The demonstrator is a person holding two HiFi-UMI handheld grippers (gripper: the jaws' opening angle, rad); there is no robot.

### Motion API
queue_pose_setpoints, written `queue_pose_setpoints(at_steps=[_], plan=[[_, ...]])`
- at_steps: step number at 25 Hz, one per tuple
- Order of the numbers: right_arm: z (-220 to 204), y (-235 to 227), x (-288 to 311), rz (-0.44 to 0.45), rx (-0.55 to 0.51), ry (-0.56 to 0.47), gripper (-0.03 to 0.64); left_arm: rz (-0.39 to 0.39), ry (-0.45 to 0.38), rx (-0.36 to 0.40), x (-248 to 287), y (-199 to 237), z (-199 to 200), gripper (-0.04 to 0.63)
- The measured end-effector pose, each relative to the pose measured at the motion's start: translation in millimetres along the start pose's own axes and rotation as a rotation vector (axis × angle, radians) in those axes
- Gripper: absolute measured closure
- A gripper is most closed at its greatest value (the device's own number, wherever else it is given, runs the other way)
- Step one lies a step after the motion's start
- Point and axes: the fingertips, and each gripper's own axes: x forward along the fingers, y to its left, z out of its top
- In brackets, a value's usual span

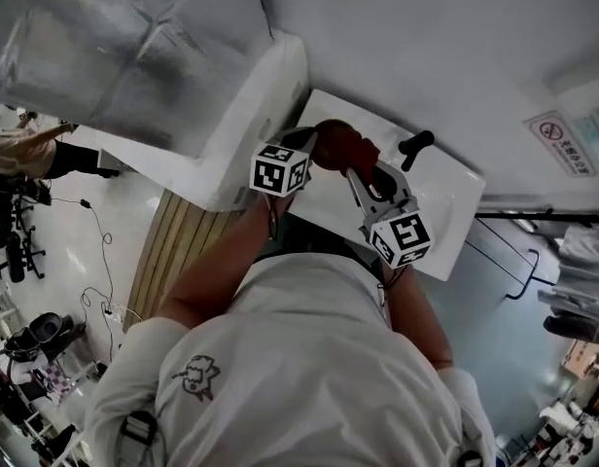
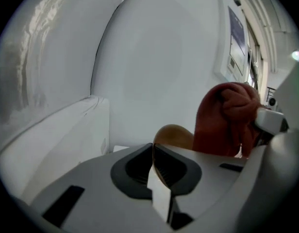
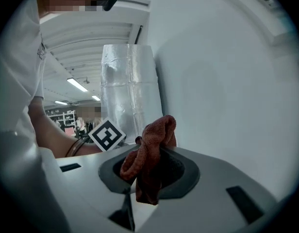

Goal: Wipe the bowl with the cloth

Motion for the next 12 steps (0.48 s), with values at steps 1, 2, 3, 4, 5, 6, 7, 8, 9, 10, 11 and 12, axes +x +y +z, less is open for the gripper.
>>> queue_pose_setpoints(at_steps=[1,2,3,4,5,6,7,8,9,10,11,12], plan=[[2.9,2.1,5.2,-0.002,-0.032,0.015,0.522,-0.003,-0.013,0.008,-6.6,-1.2,3.4,0.571],[5.9,3.2,10.1,-0.007,-0.068,0.033,0.522,-0.007,-0.027,0.013,-12.9,-3.4,7.2,0.571],[8.6,3.5,14.7,-0.017,-0.103,0.054,0.522,-0.012,-0.04,0.019,-19.3,-6.6,11.2,0.571],[10.1,3.8,19.6,-0.03,-0.137,0.08,0.522,-0.016,-0.054,0.026,-25.8,-10.3,15.4,0.571],[9.6,4.5,25.2,-0.042,-0.172,0.115,0.522,-0.019,-0.066,0.037,-32.4,-14.0,19.7,0.571],[6.9,5.7,31.8,-0.053,-0.21,0.161,0.522,-0.021,-0.079,0.05,-39.0,-17.5,24.5,0.572],[2.4,7.3,38.8,-0.063,-0.253,0.216,0.522,-0.023,-0.091,0.064,-45.3,-20.9,29.5,0.572],[-3.5,8.9,45.8,-0.075,-0.303,0.278,0.522,-0.025,-0.102,0.077,-51.3,-23.9,34.2,0.572],[-9.5,10.5,52.0,-0.091,-0.359,0.34,0.522,-0.03,-0.112,0.088,-57.3,-26.5,37.9,0.572],[-13.9,12.3,57.3,-0.11,-0.418,0.397,0.522,-0.035,-0.12,0.095,-63.3,-28.3,40.9,0.572],[-16.0,14.6,62.3,-0.129,-0.477,0.446,0.522,-0.041,-0.129,0.1,-69.4,-29.3,43.7,0.572],[-16.0,17.4,67.2,-0.143,-0.531,0.485,0.522,-0.047,-0.139,0.103,-75.7,-29.6,47.4,0.572]])
